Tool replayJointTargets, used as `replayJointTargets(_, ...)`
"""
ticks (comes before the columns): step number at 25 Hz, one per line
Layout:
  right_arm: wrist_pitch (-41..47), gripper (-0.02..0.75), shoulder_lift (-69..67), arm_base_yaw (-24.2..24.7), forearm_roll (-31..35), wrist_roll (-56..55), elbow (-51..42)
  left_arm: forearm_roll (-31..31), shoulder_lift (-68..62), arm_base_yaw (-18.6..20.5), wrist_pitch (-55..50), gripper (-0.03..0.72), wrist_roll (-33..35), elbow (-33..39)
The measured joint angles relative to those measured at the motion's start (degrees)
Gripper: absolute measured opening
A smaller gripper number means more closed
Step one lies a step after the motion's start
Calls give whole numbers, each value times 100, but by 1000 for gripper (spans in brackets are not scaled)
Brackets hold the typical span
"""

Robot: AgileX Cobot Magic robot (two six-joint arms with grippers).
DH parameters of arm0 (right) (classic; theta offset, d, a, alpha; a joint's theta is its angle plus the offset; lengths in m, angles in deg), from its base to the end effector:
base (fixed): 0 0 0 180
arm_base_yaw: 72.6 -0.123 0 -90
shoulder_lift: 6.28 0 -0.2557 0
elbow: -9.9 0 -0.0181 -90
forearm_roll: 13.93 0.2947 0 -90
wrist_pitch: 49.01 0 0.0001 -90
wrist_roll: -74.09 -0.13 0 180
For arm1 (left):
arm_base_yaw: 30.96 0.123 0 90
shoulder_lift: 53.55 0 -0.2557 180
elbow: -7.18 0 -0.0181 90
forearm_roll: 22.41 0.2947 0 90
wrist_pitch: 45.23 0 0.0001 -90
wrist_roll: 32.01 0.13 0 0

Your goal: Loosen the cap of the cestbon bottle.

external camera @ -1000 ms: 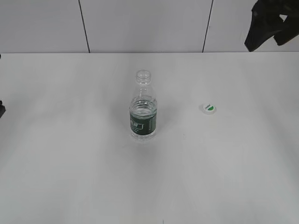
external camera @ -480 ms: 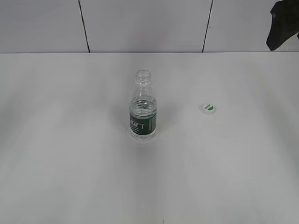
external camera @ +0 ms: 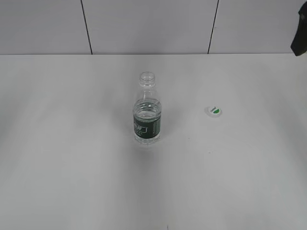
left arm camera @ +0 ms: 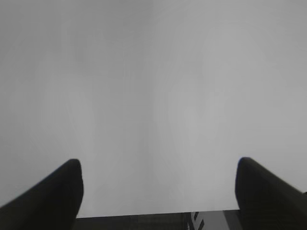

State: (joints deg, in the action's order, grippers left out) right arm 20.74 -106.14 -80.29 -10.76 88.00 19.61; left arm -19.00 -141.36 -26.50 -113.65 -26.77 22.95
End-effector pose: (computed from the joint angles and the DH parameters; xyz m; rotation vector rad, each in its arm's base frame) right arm 0.3788 0.0580 0.2703 -0.5088 2.7412 0.0502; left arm 0.2975 0.0304 0.1984 0.0475 3.0052 0.1030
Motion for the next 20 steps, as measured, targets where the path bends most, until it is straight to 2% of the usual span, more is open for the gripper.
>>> replayJointTargets(9,15,578,1171,0,0,-188,-990,-168,1428,0,-122,582,0,165)
replayJointTargets(14,20,578,1776,0,0,-272,-1376,-401,2316,0,-123,582,5,822)
replayJointTargets(20,20,578,2449,0,0,-290,-1877,-376,3620,0,-19,582,5,1916)
